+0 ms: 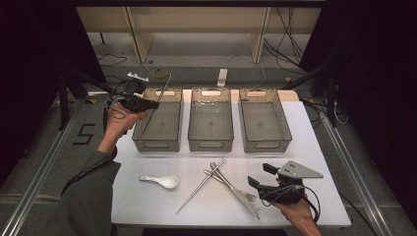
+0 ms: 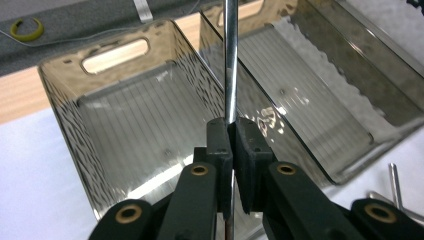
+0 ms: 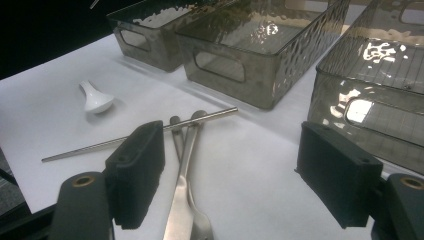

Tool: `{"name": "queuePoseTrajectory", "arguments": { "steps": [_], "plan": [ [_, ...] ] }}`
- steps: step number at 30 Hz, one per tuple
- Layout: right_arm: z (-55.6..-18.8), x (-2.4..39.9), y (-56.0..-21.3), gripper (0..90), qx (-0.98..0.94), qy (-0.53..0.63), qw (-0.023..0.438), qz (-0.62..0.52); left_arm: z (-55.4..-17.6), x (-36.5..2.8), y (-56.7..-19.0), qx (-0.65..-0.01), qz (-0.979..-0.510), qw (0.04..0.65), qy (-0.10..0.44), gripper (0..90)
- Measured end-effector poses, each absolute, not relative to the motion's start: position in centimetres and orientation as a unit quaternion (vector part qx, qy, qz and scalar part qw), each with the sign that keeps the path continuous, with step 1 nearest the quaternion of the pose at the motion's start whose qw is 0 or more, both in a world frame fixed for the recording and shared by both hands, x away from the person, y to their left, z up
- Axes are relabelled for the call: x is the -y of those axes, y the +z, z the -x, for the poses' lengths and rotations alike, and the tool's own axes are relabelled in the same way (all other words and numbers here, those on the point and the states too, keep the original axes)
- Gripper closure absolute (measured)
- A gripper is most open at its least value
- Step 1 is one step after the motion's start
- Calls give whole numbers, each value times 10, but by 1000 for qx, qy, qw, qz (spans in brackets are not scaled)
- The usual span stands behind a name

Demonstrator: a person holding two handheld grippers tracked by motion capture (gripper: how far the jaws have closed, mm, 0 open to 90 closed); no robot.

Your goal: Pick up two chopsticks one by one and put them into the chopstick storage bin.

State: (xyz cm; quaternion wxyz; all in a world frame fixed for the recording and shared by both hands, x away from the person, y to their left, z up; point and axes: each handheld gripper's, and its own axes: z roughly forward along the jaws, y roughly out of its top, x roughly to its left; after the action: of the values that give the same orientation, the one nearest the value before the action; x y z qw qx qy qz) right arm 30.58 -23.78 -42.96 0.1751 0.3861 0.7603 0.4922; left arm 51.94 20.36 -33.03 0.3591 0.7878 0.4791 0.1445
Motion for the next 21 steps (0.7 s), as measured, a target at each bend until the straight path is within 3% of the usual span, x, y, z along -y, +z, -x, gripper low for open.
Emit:
{"name": "queuePoseTrajectory", "arguments": {
  "steps": [21],
  "plan": [
    [-306,236,-432,280,-762,494,164,-386,-552,-211,-355,-501,-768,362,169,853]
  ]
}}
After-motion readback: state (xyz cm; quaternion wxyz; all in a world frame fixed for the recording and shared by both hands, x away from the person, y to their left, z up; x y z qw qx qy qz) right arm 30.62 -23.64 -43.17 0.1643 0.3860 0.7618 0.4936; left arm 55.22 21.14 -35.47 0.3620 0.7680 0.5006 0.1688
